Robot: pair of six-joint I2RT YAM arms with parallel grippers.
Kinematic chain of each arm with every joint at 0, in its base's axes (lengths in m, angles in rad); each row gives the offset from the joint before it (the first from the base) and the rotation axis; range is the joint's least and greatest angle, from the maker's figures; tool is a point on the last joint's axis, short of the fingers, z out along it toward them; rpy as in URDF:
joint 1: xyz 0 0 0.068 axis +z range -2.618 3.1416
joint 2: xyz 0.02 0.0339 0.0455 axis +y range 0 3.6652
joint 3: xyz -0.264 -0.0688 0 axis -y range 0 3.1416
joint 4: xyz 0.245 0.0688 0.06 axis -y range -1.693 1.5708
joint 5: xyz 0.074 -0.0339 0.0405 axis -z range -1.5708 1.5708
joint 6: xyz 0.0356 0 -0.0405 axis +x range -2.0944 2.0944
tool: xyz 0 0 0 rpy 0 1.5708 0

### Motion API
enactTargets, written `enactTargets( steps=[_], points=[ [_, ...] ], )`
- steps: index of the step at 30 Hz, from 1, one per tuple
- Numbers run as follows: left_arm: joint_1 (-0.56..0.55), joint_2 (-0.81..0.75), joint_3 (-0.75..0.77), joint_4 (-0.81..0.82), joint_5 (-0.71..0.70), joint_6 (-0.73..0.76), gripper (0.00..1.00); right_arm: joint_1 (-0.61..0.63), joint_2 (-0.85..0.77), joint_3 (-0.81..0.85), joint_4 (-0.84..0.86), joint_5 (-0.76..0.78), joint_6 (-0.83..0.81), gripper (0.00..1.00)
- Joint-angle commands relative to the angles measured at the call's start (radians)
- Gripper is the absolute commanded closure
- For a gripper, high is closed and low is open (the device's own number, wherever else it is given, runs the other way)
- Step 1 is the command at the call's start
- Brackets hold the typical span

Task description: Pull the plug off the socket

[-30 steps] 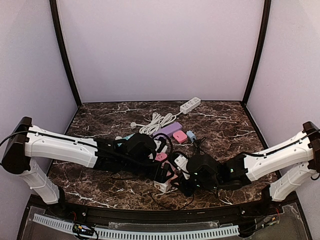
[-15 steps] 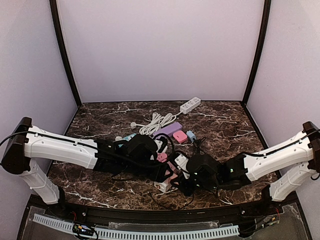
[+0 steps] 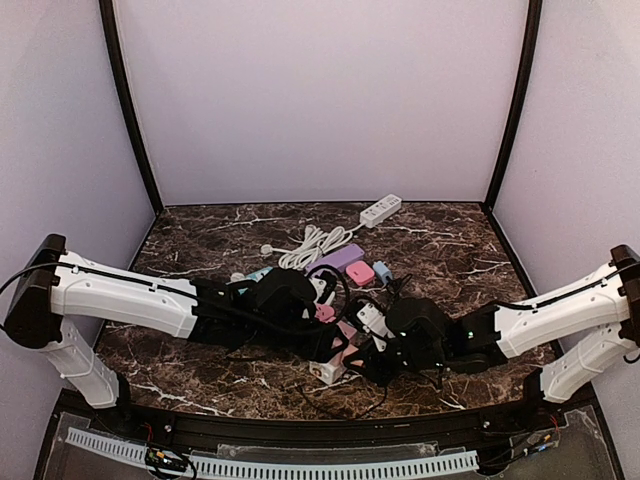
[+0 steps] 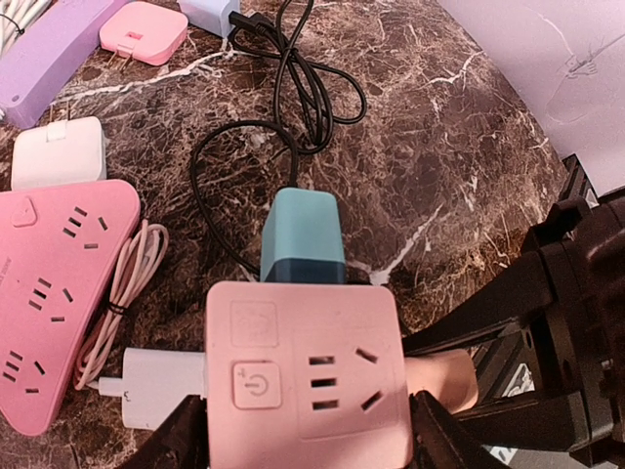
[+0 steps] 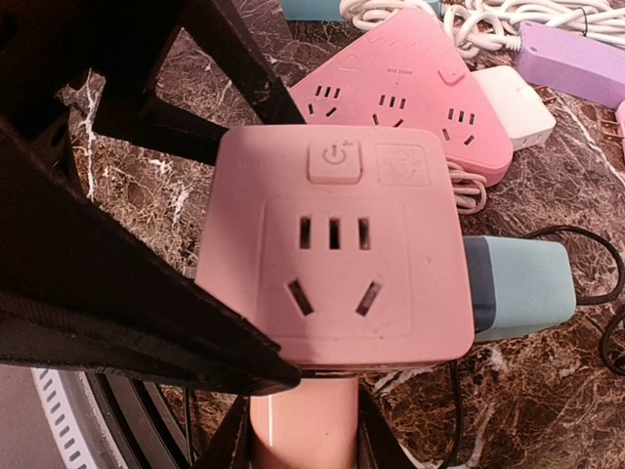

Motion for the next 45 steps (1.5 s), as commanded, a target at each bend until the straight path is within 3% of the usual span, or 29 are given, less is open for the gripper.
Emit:
enactTargets(
  steps=[1,10,28,36,45],
  points=[
    [-0.007,0.027,-0.010,-0.061,0.016,0.036,0.58,-0.038,-0.027,-0.009,0.071,-0.028,-0.023,1.00],
    [-0.011,0.032,-0.011,-0.064,0.004,0.032,0.60,-0.040,-0.029,0.000,0.058,0.016,0.005,1.00],
    [-0.011,0.034,-0.018,-0.084,-0.036,-0.008,0.62,0.014,0.025,0.114,-0.149,0.169,0.175,1.00],
    [-0.011,0.031,-0.026,-0.076,-0.023,0.039,0.62,0.015,0.006,0.105,-0.132,0.156,0.120,1.00],
    [-0.011,0.020,-0.037,-0.071,-0.003,0.071,0.64,0.003,-0.036,0.032,0.009,0.032,0.025,1.00]
  ],
)
